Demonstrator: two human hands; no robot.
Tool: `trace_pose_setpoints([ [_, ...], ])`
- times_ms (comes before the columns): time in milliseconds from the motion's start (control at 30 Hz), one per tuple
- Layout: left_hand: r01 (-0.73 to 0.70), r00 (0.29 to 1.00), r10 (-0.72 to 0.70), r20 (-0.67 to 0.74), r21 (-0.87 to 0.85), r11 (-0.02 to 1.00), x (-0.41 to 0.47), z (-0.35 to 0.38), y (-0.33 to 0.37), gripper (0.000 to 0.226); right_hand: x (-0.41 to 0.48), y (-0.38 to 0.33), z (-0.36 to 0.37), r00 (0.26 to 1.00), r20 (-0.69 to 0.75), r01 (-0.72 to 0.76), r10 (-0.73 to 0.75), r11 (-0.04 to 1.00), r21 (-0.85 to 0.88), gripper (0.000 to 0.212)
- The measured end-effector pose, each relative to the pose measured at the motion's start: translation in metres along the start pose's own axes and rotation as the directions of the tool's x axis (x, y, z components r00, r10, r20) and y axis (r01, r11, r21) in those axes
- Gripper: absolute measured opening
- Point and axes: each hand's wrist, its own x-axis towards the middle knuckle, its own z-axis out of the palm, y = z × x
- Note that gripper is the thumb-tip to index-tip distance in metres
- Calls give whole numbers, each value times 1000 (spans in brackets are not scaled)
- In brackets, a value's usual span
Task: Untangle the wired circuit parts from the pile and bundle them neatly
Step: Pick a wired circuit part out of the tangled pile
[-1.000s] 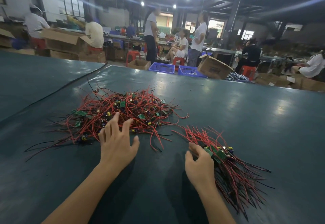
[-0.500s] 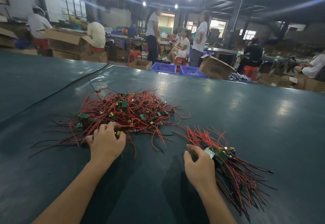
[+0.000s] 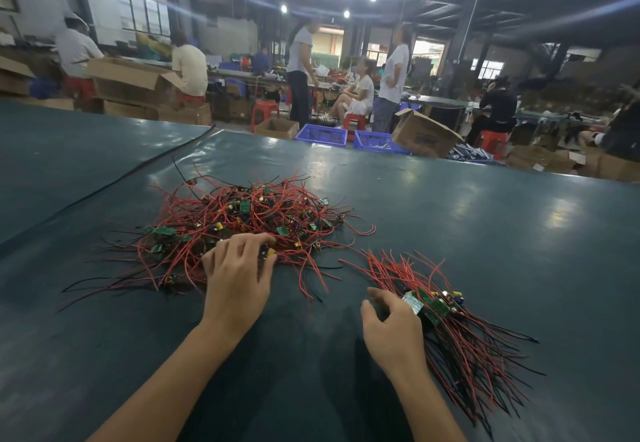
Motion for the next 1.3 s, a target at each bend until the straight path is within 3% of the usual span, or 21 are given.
trace_pose_setpoints([
  [100,-214,969,211,-131,-9,977,-5,2,13,15,2,2,1,1000,15,-5,6,999,-51,37],
  [200,-318,933,301,-198,-61,946,-6,0,22,12,4,4,-2,1000,-5,-11,11,996,-83,38],
  [300,-351,924,313,-221,-166,921,-5,-3,25,14,8,7,-7,999,-45,-11,8,997,-71,34],
  [433,-363,926,300,-231,-318,876,-5,-4,26,14,6,-3,-7,986,-162,50,-24,986,158,20],
  [500,-345,935,282,-216,-363,865,-6,-3,29,16,0,-12,-7,969,-228,156,-98,955,251,30],
  [633,-316,943,242,-227,-389,865,-8,-3,33,20,-18,-31,0,957,-71,286,-281,878,384,39],
  [800,-360,927,266,-264,-436,825,-10,0,36,19,-31,-37,13,892,325,140,-314,876,462,42],
  [867,-385,921,299,-248,-475,792,-12,0,38,21,-33,-40,14,873,388,70,-295,864,499,34],
  [1000,-401,916,336,-219,-490,774,-15,-2,42,16,-30,-44,9,909,356,-69,-215,766,639,43],
  [1100,-405,914,336,-227,-467,786,-15,-2,44,10,-29,-44,4,918,363,-128,-158,749,650,49],
  [1300,-408,911,374,-173,-494,768,-16,-2,47,12,-28,-48,1,970,236,-137,-58,674,726,32],
])
